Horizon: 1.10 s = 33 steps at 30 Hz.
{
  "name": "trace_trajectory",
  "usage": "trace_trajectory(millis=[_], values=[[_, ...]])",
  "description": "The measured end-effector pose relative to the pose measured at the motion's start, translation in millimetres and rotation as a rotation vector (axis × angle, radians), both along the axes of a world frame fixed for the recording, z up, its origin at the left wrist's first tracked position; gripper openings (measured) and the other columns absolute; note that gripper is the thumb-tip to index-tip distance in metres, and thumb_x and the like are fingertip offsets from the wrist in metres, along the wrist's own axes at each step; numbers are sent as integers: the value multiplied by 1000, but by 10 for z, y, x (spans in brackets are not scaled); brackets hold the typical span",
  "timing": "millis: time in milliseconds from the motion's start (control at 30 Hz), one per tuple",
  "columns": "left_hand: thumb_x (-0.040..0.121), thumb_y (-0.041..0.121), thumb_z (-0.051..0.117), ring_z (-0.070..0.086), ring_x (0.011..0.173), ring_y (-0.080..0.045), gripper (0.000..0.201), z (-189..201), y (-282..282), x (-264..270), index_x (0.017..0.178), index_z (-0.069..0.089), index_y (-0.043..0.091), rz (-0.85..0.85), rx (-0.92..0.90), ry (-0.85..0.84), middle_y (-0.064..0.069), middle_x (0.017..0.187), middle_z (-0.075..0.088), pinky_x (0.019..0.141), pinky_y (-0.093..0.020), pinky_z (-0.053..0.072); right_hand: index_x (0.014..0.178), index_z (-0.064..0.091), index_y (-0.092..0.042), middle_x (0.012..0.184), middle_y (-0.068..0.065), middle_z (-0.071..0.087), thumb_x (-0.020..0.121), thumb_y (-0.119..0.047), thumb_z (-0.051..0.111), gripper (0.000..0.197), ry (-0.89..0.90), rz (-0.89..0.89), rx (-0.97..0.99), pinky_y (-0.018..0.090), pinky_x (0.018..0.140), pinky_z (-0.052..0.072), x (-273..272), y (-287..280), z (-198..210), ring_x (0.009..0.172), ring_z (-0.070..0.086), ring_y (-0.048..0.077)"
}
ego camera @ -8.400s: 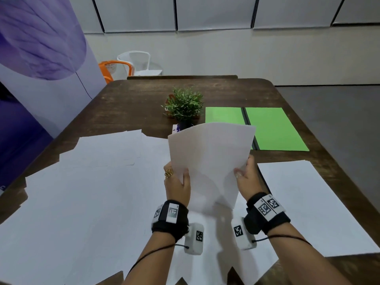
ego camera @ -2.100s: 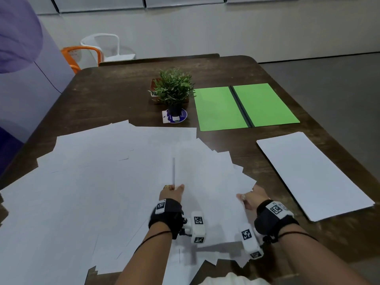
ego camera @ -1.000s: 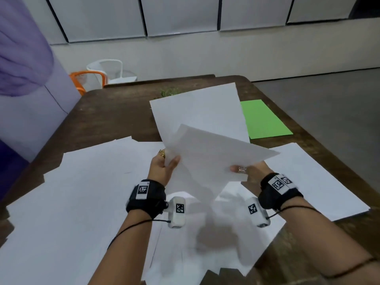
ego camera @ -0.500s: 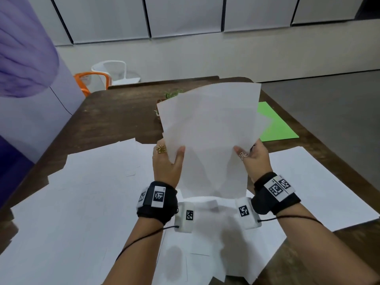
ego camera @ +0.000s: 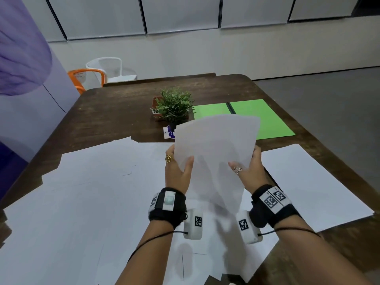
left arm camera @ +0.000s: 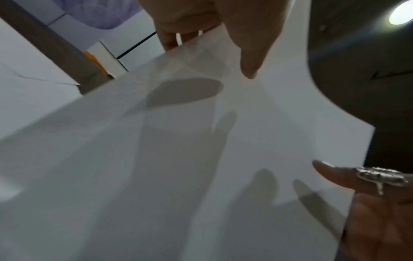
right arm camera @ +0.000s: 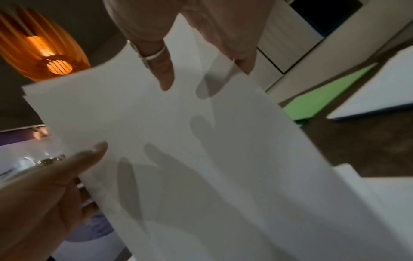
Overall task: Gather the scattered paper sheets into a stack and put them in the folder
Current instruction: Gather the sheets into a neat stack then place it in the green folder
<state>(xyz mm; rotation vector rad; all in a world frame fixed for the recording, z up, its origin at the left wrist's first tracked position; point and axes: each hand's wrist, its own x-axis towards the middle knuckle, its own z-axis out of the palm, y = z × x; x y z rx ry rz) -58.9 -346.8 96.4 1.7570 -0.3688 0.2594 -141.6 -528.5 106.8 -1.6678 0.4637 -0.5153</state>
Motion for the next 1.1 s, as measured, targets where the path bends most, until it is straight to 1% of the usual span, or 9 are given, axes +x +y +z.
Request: trace_trajectory(millis=[133, 233, 333, 433, 567, 700, 767, 900, 1100], values=[[95, 19, 52, 62, 90, -26, 26, -170, -34, -66, 120, 46, 12, -15, 71, 88, -1, 98, 60, 73, -26, 48, 110, 43, -32, 109, 2, 62, 84, 9, 55, 50, 38, -21, 37, 52, 97, 46, -55, -16, -151, 98, 63, 19], [95, 17, 52, 60, 78, -16, 19, -40, -120, -97, 113, 48, 14, 17, 19, 49, 6, 87, 60, 71, -24, 48, 102, 45, -35, 115, 10, 62, 84, 10, 54, 49, -52, 4, 95, 49, 97, 47, 10, 0, -18, 98, 63, 17], [88, 20, 64, 59, 88, -4, 33, 38, -137, -101, 109, 42, 31, -8, -77, 38, 10, 96, 60, 74, -10, 47, 105, 43, -44, 122, 7, 58, 73, -5, 67, 56, -145, 37, 119, 51, 98, 46, -20, -44, 90, 112, 59, 22], [82, 33, 68, 60, 101, -13, 41, 13, -99, -95, 108, 40, 46, 4, -102, 17, 1, 112, 60, 84, -22, 49, 114, 38, -48, 128, 3, 54, 72, -15, 68, 61, -119, 80, 88, 53, 100, 43, -103, -136, 40, 119, 54, 21], [92, 23, 56, 61, 89, -21, 30, 24, -157, -87, 118, 46, 12, 34, -38, -33, 0, 99, 60, 73, -14, 45, 116, 36, -52, 128, 4, 53, 81, -8, 52, 58, -113, 92, 26, 53, 104, 40, -71, -184, -18, 120, 52, 19], [92, 11, 56, 57, 81, -11, 29, 80, -234, -105, 117, 44, 4, 35, -17, -54, -1, 98, 58, 68, -5, 42, 118, 35, -38, 124, 5, 55, 85, -6, 50, 49, -103, 63, 38, 49, 100, 44, -44, -206, -22, 116, 55, 22], [91, 13, 58, 57, 86, -15, 34, -12, -229, -119, 119, 40, 7, 9, 19, 9, -2, 103, 57, 71, -14, 44, 125, 29, -32, 124, 5, 54, 84, -2, 48, 54, -26, 82, 10, 41, 100, 43, -70, -248, -99, 115, 54, 21], [94, 12, 52, 53, 89, -18, 41, -378, -191, -149, 129, 33, 7, -63, 206, 191, -2, 104, 54, 77, -23, 41, 133, 21, -5, 116, 9, 49, 87, 10, 40, 52, 416, 158, -169, 37, 100, 39, -111, -331, -441, 118, 50, 30], [96, 10, 48, 61, 94, -31, 33, -556, -490, -139, 125, 36, 1, -117, 302, 274, -10, 101, 59, 77, -27, 44, 113, 46, -1, 115, 21, 56, 96, -3, 39, 19, 659, 38, -296, 28, 82, 39, -187, -420, -710, 110, 53, 33]])
